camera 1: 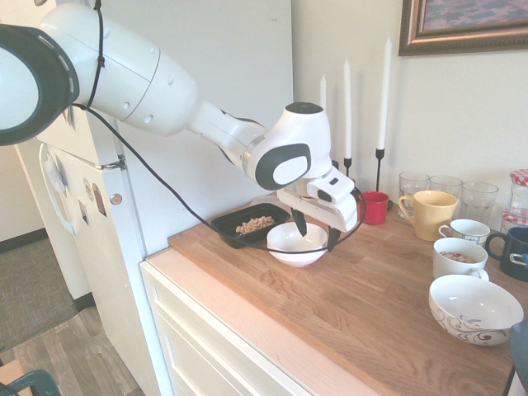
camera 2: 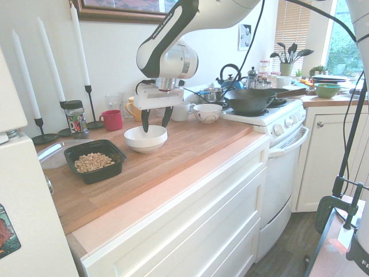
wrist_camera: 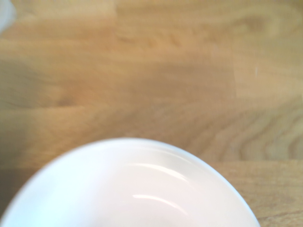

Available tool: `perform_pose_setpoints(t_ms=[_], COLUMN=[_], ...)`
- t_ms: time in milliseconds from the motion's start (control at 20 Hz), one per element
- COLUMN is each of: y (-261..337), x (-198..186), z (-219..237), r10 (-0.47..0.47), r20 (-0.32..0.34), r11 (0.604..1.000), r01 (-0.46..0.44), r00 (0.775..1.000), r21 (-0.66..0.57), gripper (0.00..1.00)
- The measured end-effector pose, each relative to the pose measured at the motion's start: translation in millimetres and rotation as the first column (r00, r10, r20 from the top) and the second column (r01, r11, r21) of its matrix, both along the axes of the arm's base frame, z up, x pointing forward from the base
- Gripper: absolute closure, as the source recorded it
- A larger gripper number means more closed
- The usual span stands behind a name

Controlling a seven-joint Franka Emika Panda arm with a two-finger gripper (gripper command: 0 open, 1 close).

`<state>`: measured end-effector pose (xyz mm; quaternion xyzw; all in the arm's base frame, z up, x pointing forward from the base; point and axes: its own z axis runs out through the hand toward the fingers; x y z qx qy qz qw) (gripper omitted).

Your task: Put the cereal into the box

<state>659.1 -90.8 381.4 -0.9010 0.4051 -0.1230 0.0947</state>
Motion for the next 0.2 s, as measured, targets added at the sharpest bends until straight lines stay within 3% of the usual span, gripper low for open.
perform_pose_setpoints(t_ms=[200], y=[5.0], x=[-6.9], z=[18.3], r10=[0.001], r20=[0.022], r11=[1.000], r01=[0.000], r00=[1.000], r21=[-0.020], gripper=[0.00])
